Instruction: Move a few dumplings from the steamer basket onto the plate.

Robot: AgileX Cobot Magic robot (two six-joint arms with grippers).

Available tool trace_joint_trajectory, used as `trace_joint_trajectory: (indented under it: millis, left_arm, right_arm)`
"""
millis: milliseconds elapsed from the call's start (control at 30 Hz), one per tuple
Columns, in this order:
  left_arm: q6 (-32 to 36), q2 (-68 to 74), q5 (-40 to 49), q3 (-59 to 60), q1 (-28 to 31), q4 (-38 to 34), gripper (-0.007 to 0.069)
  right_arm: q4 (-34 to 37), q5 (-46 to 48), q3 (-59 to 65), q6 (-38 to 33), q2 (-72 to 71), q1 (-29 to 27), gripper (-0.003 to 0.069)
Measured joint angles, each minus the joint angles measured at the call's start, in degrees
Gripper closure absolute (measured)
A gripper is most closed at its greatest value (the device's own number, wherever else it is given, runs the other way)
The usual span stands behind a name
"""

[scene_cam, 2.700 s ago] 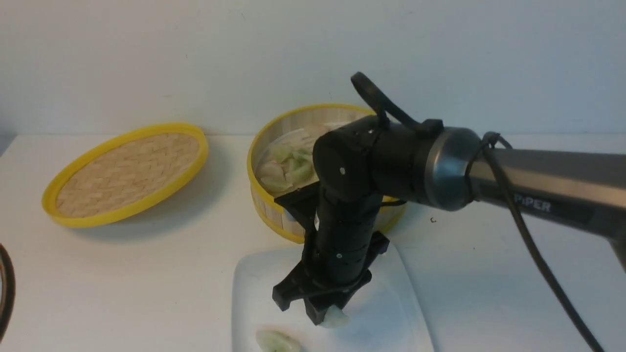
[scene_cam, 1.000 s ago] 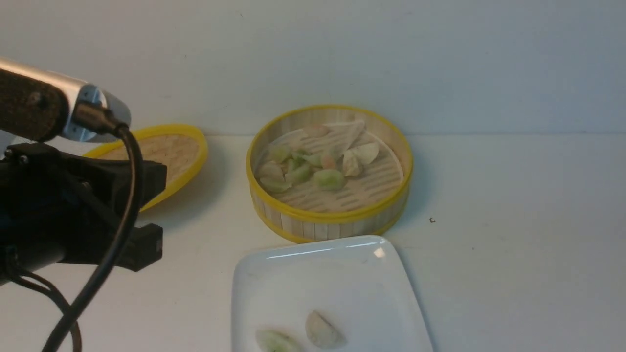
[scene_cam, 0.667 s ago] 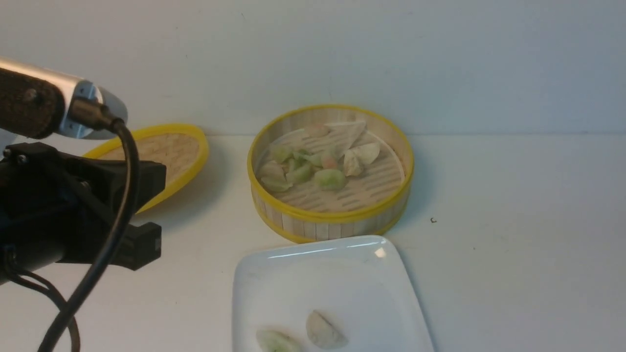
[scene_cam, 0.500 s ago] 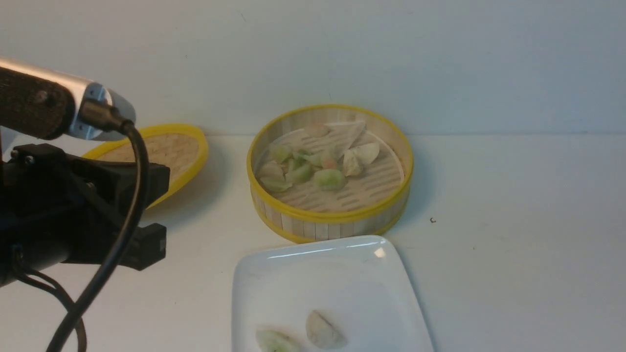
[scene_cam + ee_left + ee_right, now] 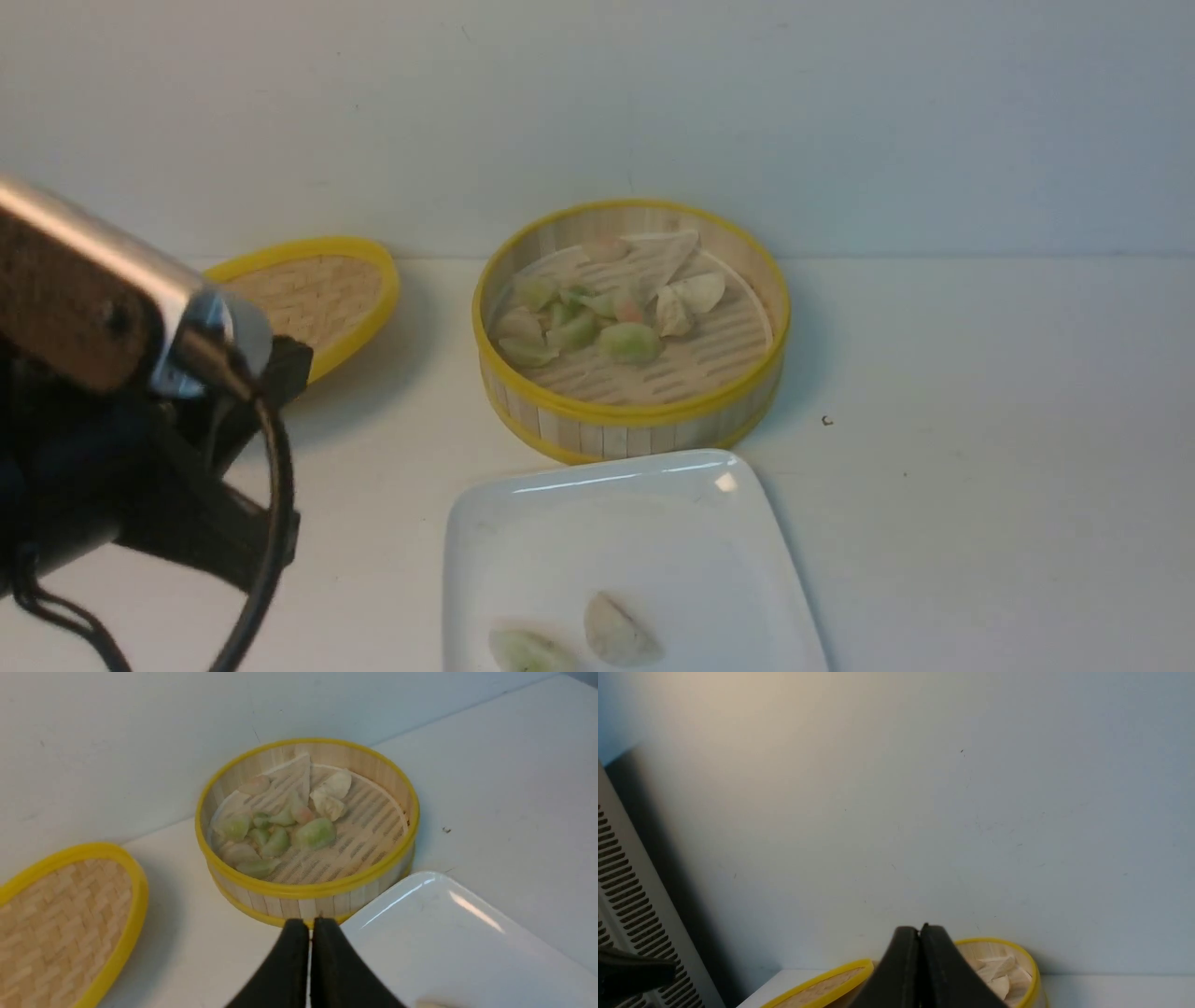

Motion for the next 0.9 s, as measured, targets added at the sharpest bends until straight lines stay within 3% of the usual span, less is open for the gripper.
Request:
trace_joint_trajectory:
  millis: [167,200,467,633,900]
  left_arm:
    - [8.7,-10.8,-8.7,13.4,8.1,-6.7,0.0631]
    - [11.1,-15.9,-10.8,18.7,12.1,-9.2,0.0631]
    - [15.2,-39.3,-10.9,37.4,26.1,-15.4,0.0631]
    - [15.3,-42.3,-6.6,38.5,31.0,-15.6,0.0631]
    - [15.4,-42.3,0.2,38.5,32.1,-15.8,0.0631]
  right_arm:
    - [0.0,0.0,0.0,0.0,0.0,0.0,0.0673]
    - [0.0,0.0,0.0,0.0,0.0,0.0,0.0673]
    - [0.0,0.0,0.0,0.0,0.0,0.0,0.0673]
    - [0.0,0.1,0.0,0.0,0.0,0.0,0.0673]
    - [0.0,0.1,0.0,0.0,0.0,0.0,0.0673]
